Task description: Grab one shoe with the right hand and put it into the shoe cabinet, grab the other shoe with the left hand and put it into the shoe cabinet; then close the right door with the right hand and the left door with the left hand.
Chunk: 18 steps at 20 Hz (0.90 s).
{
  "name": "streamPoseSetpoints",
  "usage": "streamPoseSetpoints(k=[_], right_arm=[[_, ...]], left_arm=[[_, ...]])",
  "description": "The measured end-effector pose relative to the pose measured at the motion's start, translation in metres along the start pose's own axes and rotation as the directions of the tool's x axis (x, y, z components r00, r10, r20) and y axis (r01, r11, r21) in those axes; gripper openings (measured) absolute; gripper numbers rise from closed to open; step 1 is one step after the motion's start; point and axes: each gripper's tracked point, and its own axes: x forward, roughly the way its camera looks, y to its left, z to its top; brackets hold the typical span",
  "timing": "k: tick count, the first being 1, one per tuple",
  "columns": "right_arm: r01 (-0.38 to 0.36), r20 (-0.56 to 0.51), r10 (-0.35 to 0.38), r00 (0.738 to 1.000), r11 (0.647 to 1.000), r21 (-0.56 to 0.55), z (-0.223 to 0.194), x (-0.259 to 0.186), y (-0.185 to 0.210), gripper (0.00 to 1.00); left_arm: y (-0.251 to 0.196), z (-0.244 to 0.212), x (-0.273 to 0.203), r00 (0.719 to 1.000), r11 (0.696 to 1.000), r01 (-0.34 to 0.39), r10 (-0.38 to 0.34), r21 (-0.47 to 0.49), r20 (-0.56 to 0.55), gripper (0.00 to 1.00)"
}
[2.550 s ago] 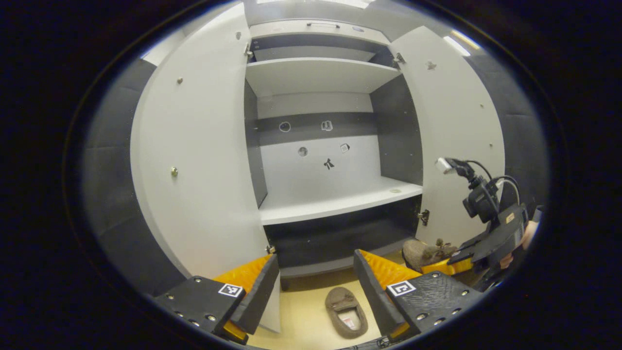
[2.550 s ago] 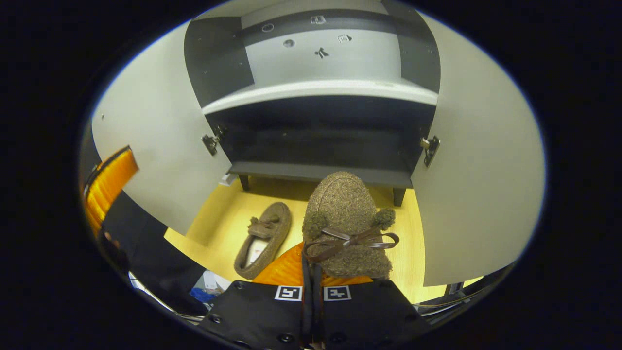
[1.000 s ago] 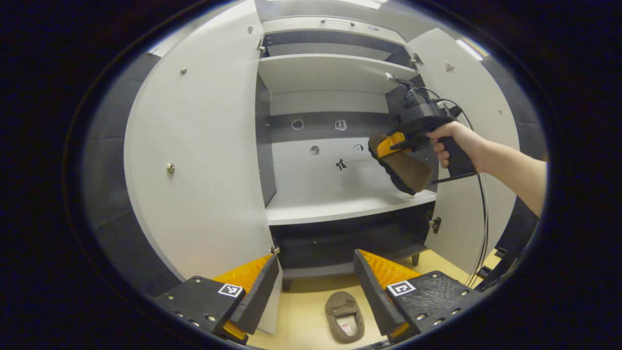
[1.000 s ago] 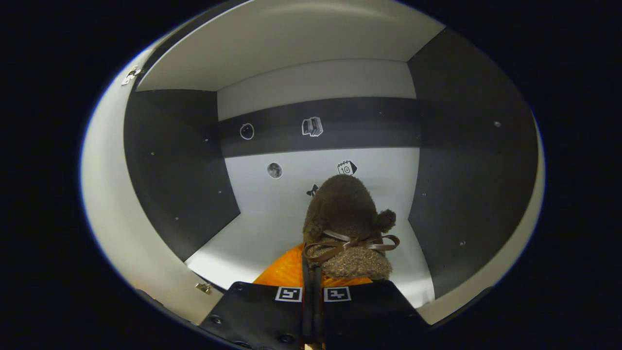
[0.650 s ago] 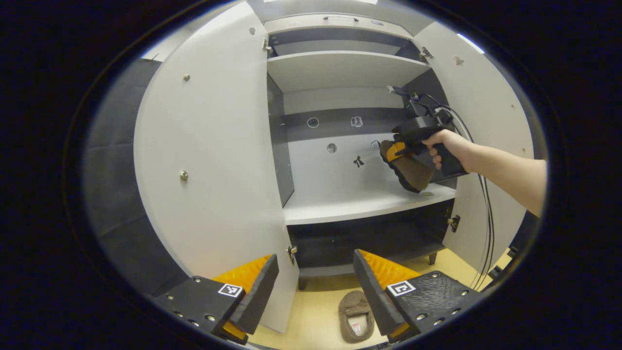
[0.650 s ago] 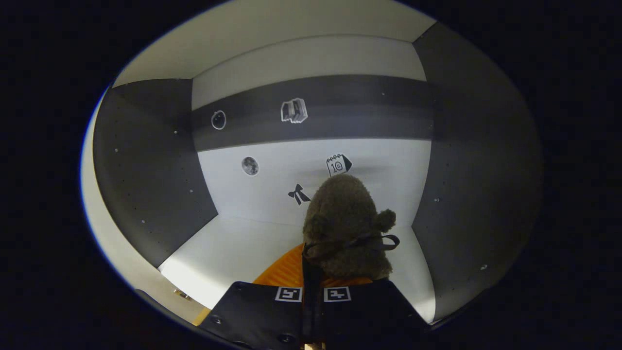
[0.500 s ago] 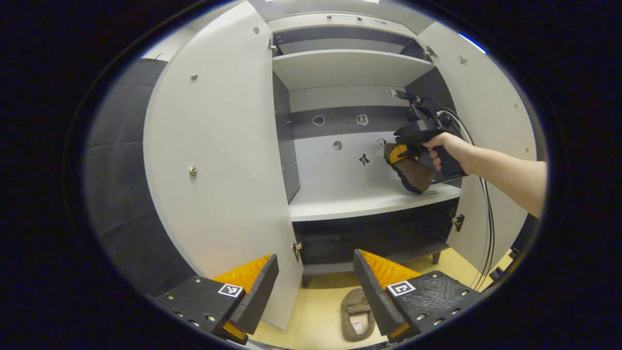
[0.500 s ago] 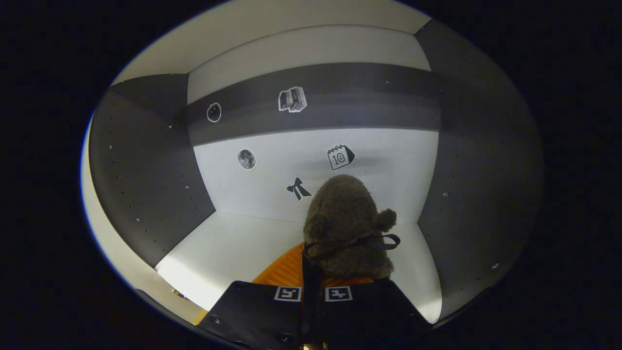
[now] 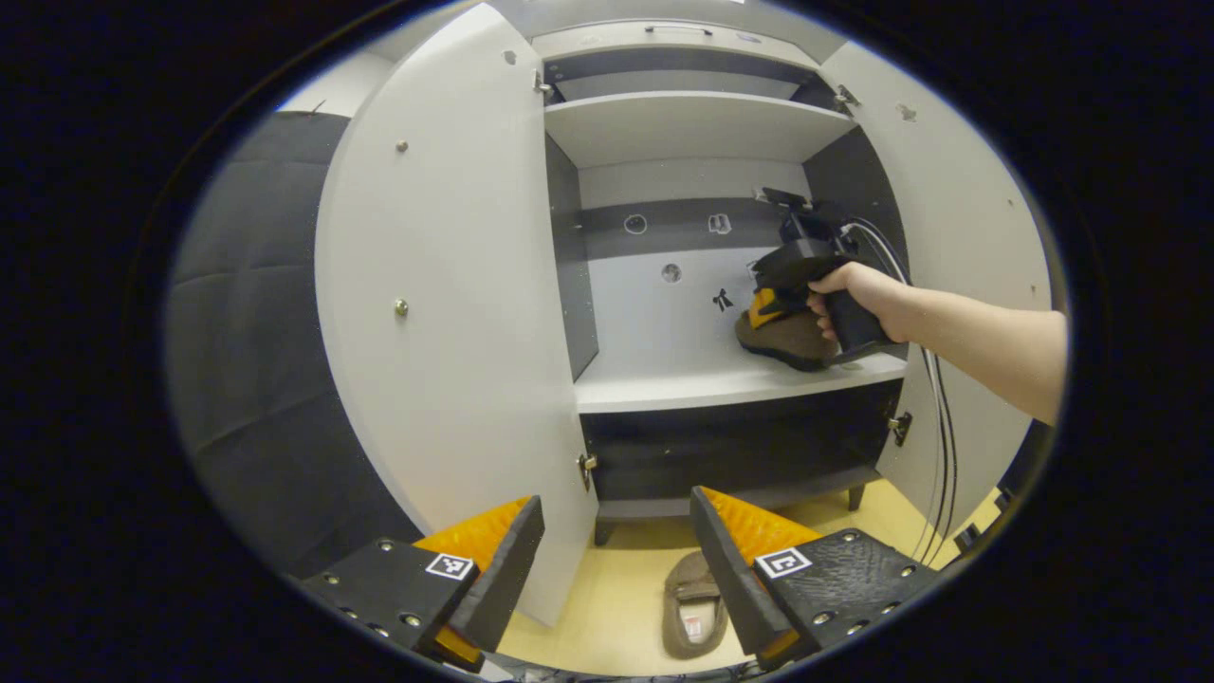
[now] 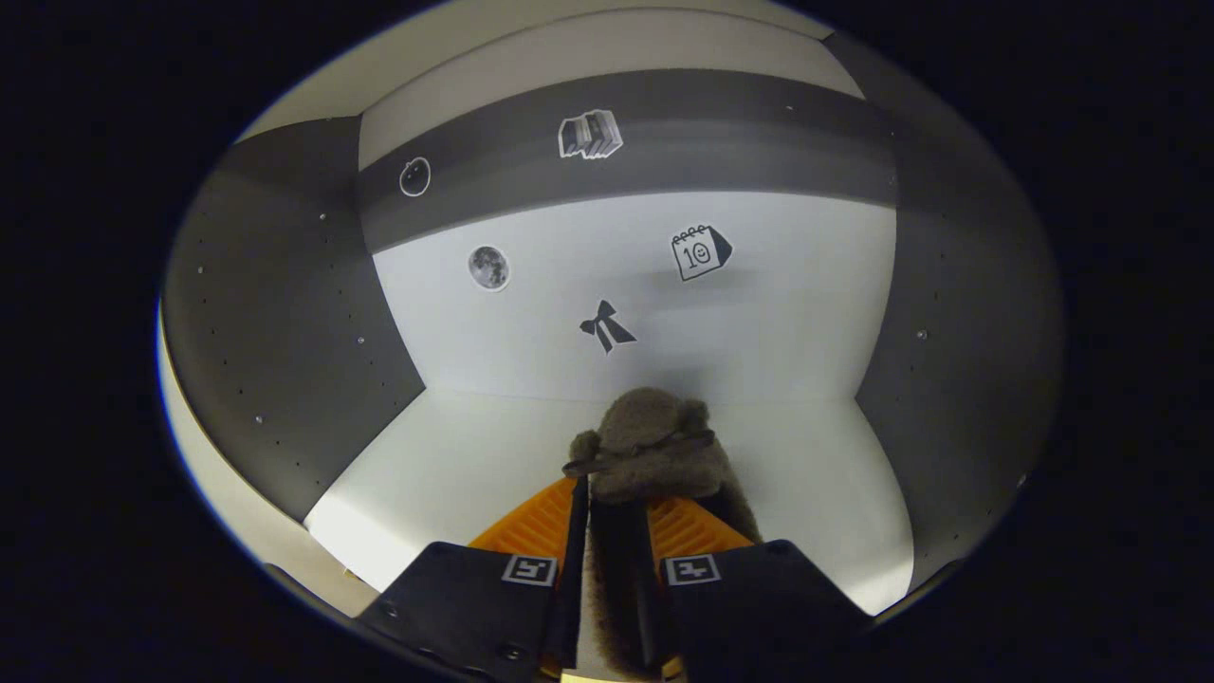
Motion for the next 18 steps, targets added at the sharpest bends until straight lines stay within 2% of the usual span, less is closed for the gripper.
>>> streamPoseSetpoints(k=[1, 3, 7, 8, 9, 10, 18], right_arm=[[-0.009, -0.007, 0.009, 1.0, 1.0, 0.001, -0.002, -0.004, 0.004, 0.44], [-0.037, -0.025, 0.037, 0.999, 0.999, 0.002, -0.006, -0.011, 0.013, 0.65], [-0.013, -0.025, 0.013, 1.0, 1.0, -0.003, -0.004, -0.032, 0.015, 1.0], [-0.013, -0.033, 0.013, 0.999, 1.0, 0.0, -0.006, -0.038, 0.016, 0.92], [-0.018, -0.044, 0.018, 0.999, 1.0, 0.006, -0.006, -0.044, 0.017, 0.98], [-0.018, -0.047, 0.018, 0.999, 1.0, 0.013, -0.005, -0.05, 0.016, 0.98], [0.049, 0.076, -0.047, 0.996, 0.999, -0.021, 0.011, -0.134, 0.009, 0.98]], left_arm=[[0.0, -0.003, -0.004, 1.0, 1.0, 0.004, -0.004, 0.003, 0.0, 0.91], [-0.001, -0.003, -0.008, 1.0, 1.0, 0.013, -0.013, 0.007, 0.002, 0.91], [0.003, -0.008, -0.014, 1.0, 1.0, 0.029, -0.029, 0.001, 0.001, 0.91], [0.004, -0.009, -0.016, 0.999, 0.999, 0.036, -0.036, -0.003, 0.003, 0.91], [0.006, -0.011, -0.017, 0.999, 0.999, 0.041, -0.041, -0.005, 0.006, 0.91], [0.007, -0.011, -0.018, 0.999, 0.999, 0.046, -0.046, -0.009, 0.01, 0.91], [0.011, -0.024, -0.025, 0.993, 0.993, 0.114, -0.113, -0.024, 0.018, 0.91]])
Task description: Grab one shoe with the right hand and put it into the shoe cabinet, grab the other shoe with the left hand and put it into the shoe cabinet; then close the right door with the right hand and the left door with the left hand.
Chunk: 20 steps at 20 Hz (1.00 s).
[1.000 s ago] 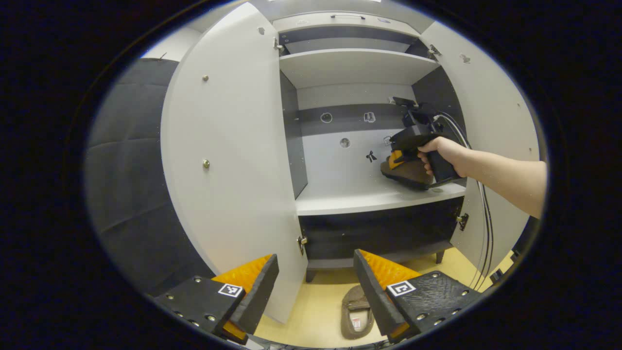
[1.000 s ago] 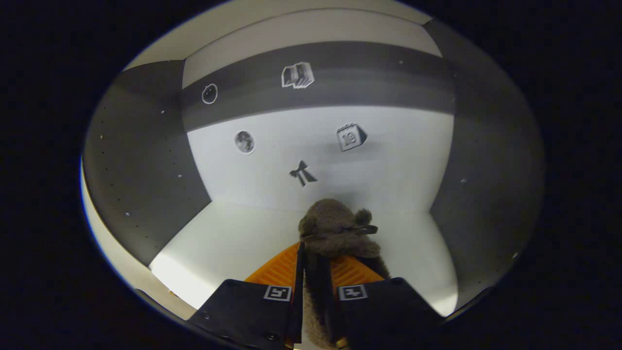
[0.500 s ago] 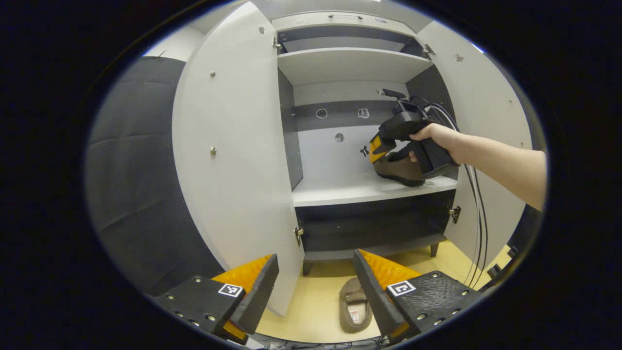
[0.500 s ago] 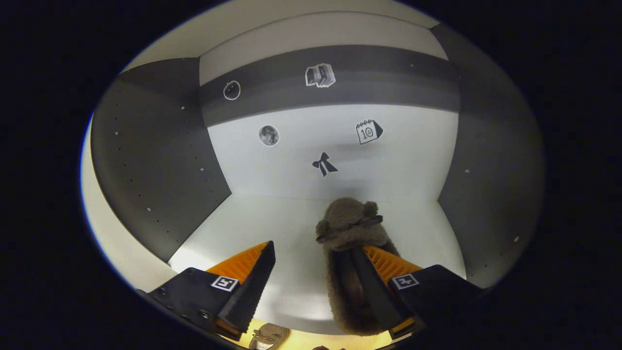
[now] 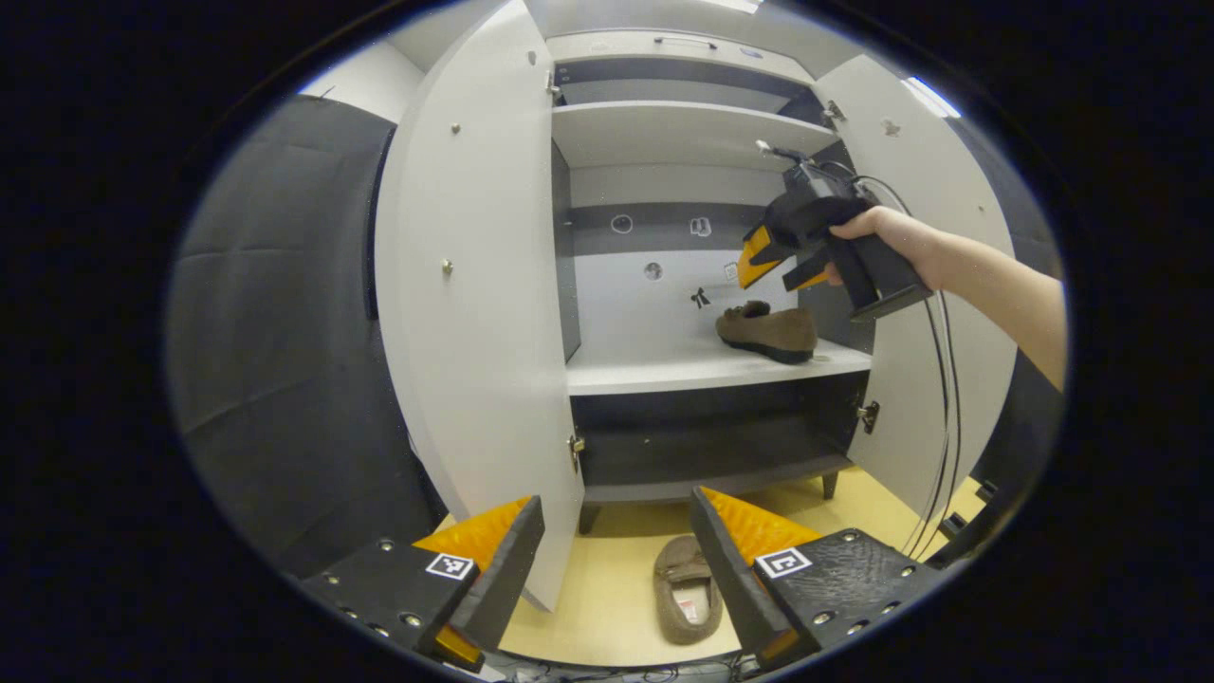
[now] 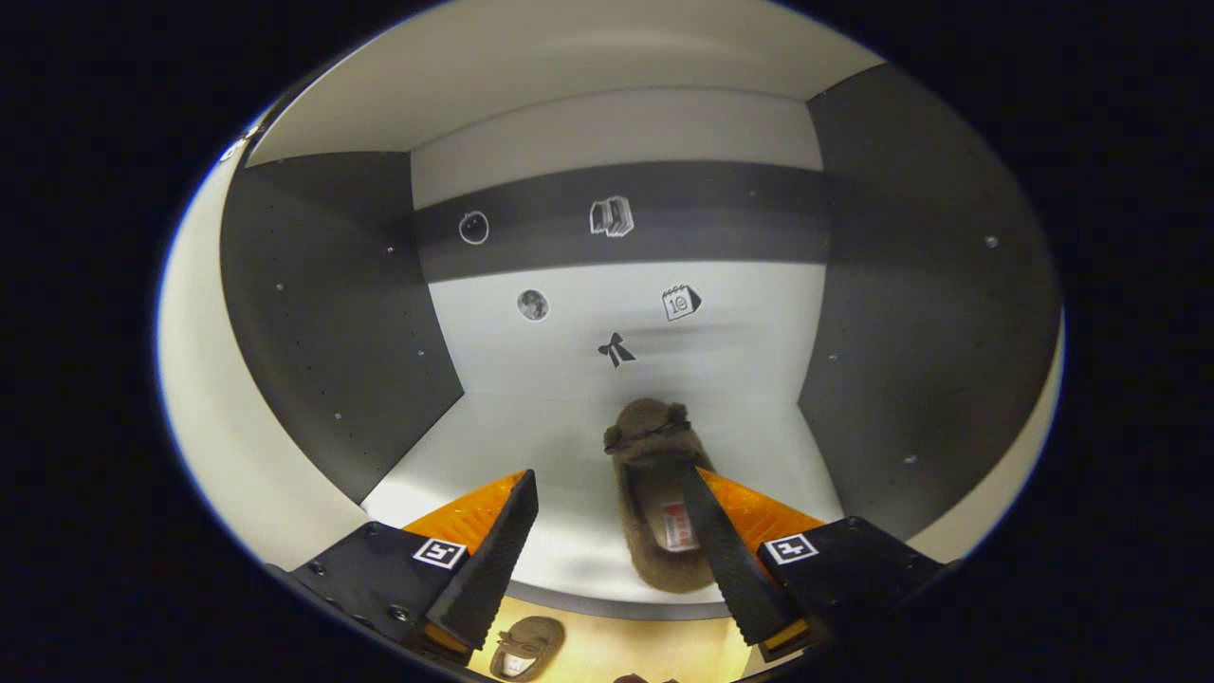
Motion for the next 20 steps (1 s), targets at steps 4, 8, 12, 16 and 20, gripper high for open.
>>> streamPoseSetpoints(k=[4, 8, 12, 16, 20], right_arm=[[0.019, 0.092, -0.016, 0.996, 1.0, -0.024, -0.001, -0.059, 0.004, 0.98], [0.015, 0.196, -0.012, 0.98, 1.0, -0.016, -0.011, -0.116, 0.011, 0.98], [0.037, 0.298, -0.033, 0.954, 0.999, -0.007, -0.026, -0.163, 0.009, 0.98], [0.088, 0.332, -0.079, 0.94, 0.996, -0.011, -0.055, -0.192, 0.008, 0.98], [0.105, 0.291, -0.102, 0.951, 0.994, 0.005, -0.1, -0.212, 0.003, 0.98]], left_arm=[[-0.01, -0.009, 0.005, 0.997, 0.996, 0.083, -0.083, 0.011, -0.006, 0.91], [-0.026, -0.032, 0.013, 0.982, 0.984, 0.179, -0.179, -0.011, -0.053, 0.91], [-0.043, -0.06, 0.024, 0.96, 0.97, 0.244, -0.243, -0.012, -0.135, 0.91], [-0.053, -0.098, 0.046, 0.929, 0.959, 0.285, -0.276, -0.001, -0.246, 0.91], [-0.059, -0.144, 0.068, 0.884, 0.948, 0.317, -0.29, 0.013, -0.366, 0.92]])
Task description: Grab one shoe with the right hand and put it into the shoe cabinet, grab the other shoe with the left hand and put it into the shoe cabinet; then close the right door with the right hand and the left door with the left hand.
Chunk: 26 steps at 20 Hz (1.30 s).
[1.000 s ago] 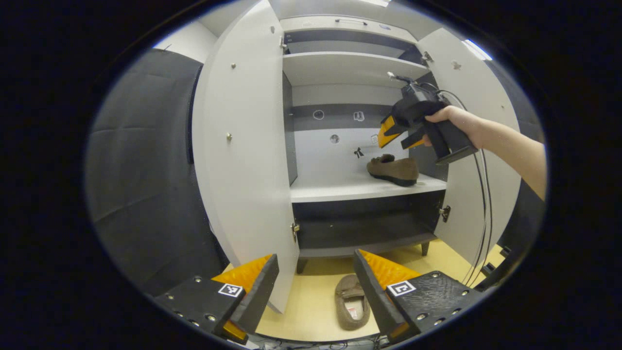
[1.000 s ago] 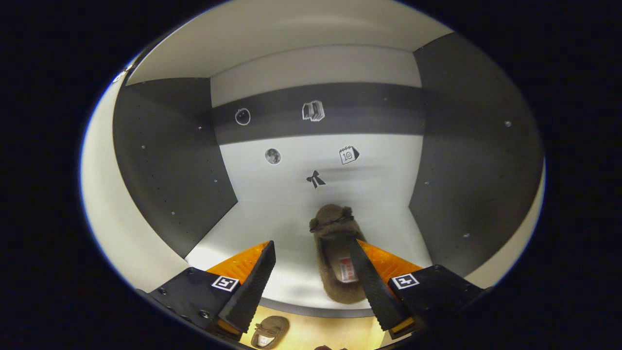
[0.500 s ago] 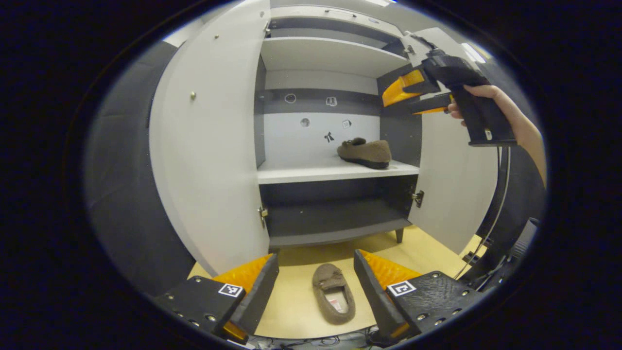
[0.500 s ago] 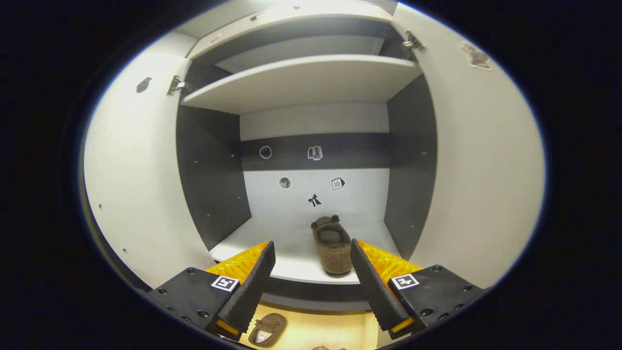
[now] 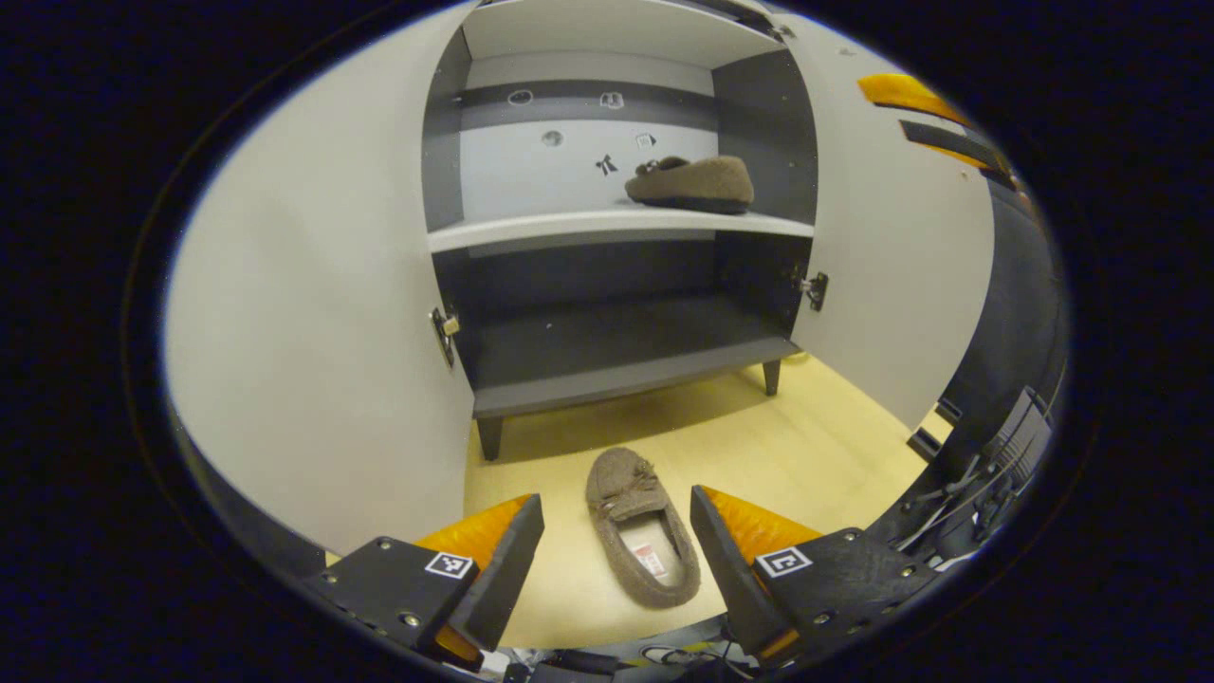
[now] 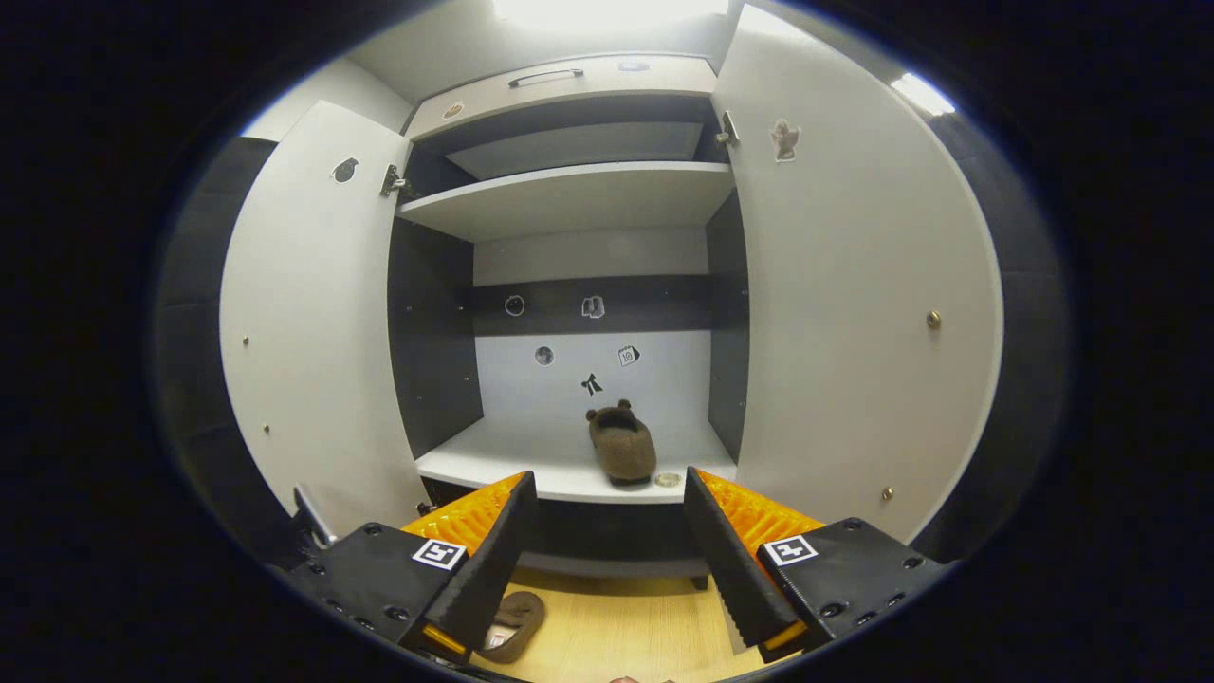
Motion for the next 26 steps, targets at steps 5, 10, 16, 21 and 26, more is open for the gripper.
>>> streamPoseSetpoints(k=[5, 10, 16, 21, 26], right_arm=[[0.082, -0.009, -0.081, 0.997, 0.996, 0.04, -0.025, -0.036, -0.024, 0.98], [0.18, 0.001, -0.18, 0.984, 0.982, 0.05, -0.035, -0.07, -0.055, 0.98], [0.322, -0.064, -0.319, 0.945, 0.946, 0.042, -0.053, -0.11, -0.1, 0.98], [0.442, -0.123, -0.439, 0.89, 0.897, -0.001, -0.057, -0.147, -0.14, 0.98], [0.58, -0.139, -0.576, 0.806, 0.814, -0.007, -0.048, -0.188, -0.187, 0.98]], left_arm=[[0.002, -0.045, 0.039, 0.989, 0.996, 0.029, -0.016, 0.086, -0.148, 0.92], [0.008, -0.08, 0.073, 0.968, 0.991, 0.048, -0.016, 0.123, -0.25, 0.92], [0.02, -0.093, 0.111, 0.952, 0.995, 0.03, 0.001, 0.098, -0.306, 0.92], [0.014, -0.103, 0.135, 0.933, 0.997, 0.062, -0.071, -0.035, -0.352, 0.87], [0.005, -0.106, 0.147, 0.916, 0.973, 0.081, -0.158, -0.218, -0.367, 0.38]])
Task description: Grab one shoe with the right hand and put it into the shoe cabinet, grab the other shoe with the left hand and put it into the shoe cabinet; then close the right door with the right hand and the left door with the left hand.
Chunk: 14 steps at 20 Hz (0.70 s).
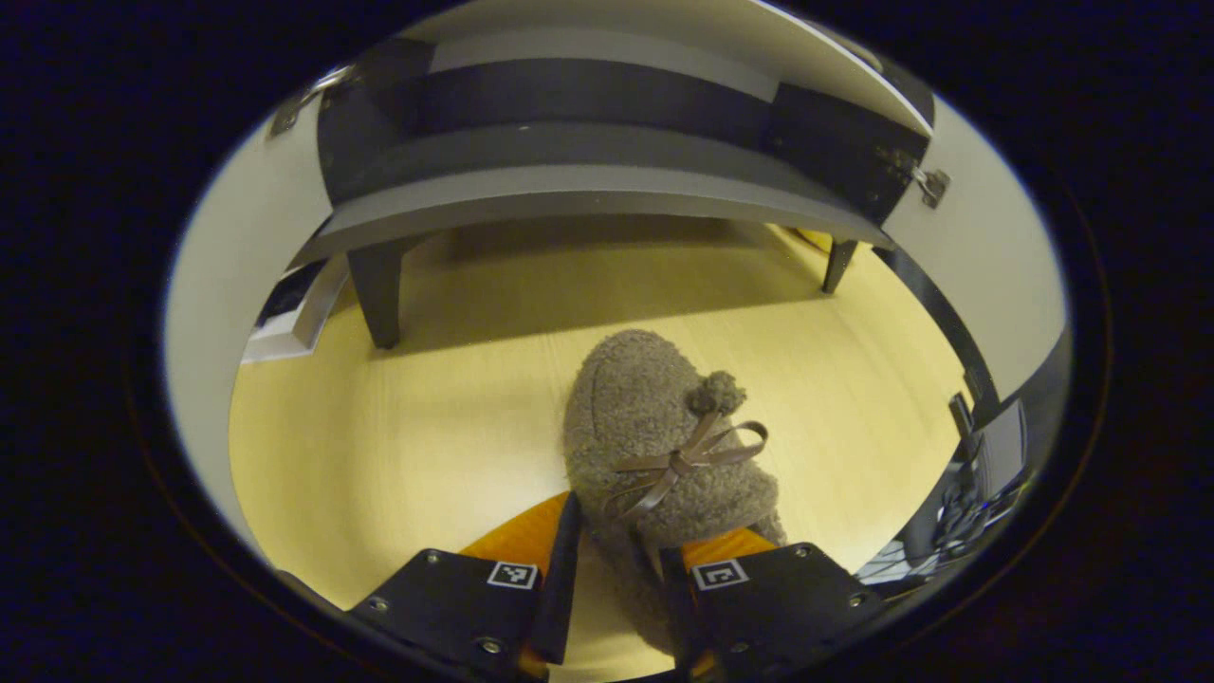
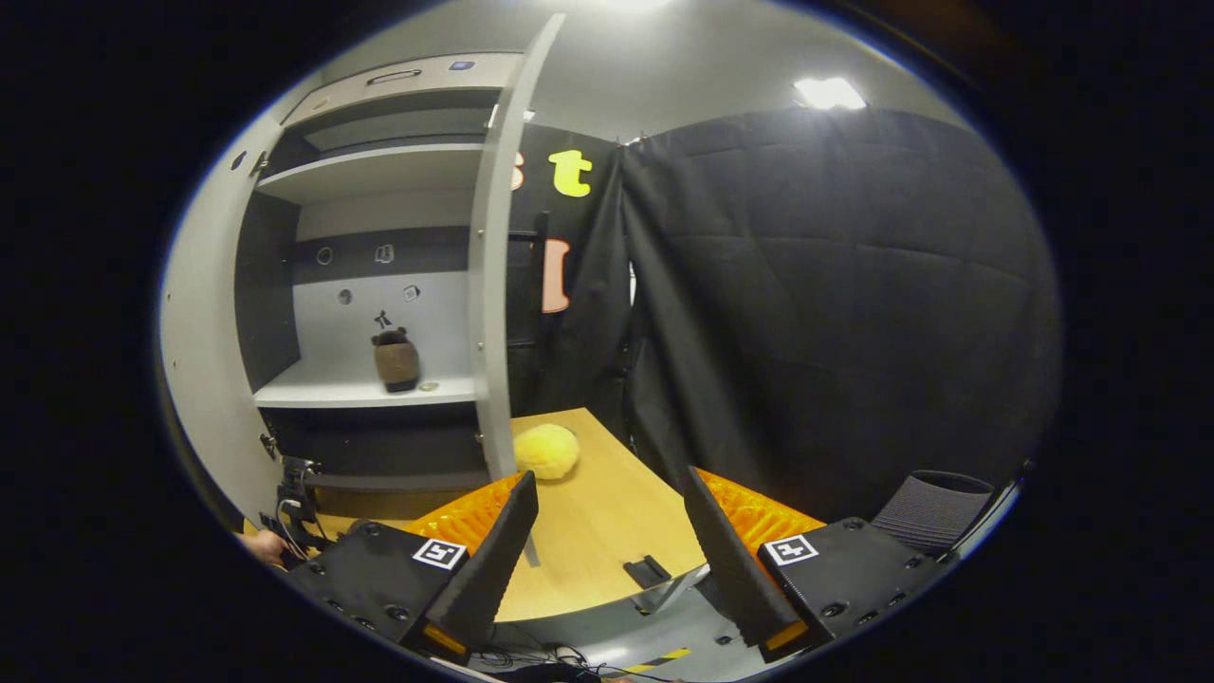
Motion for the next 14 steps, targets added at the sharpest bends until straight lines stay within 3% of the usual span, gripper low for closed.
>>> streamPoseSetpoints(k=[1, 3, 5, 7, 14], right_arm=[[0.027, 0.002, -0.027, 1.0, 1.0, 0.013, 0.002, -0.001, -0.008, 0.98], [0.06, 0.008, -0.06, 0.998, 0.998, 0.035, 0.004, -0.003, -0.019, 0.98], [0.083, 0.013, -0.083, 0.996, 0.996, 0.043, 0.006, -0.002, -0.029, 0.98], [0.099, 0.035, -0.101, 0.994, 0.994, 0.052, 0.012, 0.005, -0.037, 0.98], [0.055, 0.057, -0.059, 0.997, 0.996, 0.073, 0.025, 0.062, -0.042, 0.93]], left_arm=[[0.007, -0.001, -0.002, 1.0, 1.0, -0.013, 0.013, -0.019, 0.003, 0.39], [0.004, -0.005, 0.001, 1.0, 0.999, -0.004, 0.003, -0.046, -0.02, 0.19], [0.011, -0.002, 0.0, 0.999, 0.999, -0.044, 0.044, -0.024, -0.002, 0.25], [0.008, 0.002, 0.002, 0.997, 0.998, -0.068, 0.068, 0.007, -0.02, 0.06], [0.013, 0.016, -0.005, 0.991, 0.99, -0.133, 0.133, 0.045, -0.016, 0.04]])
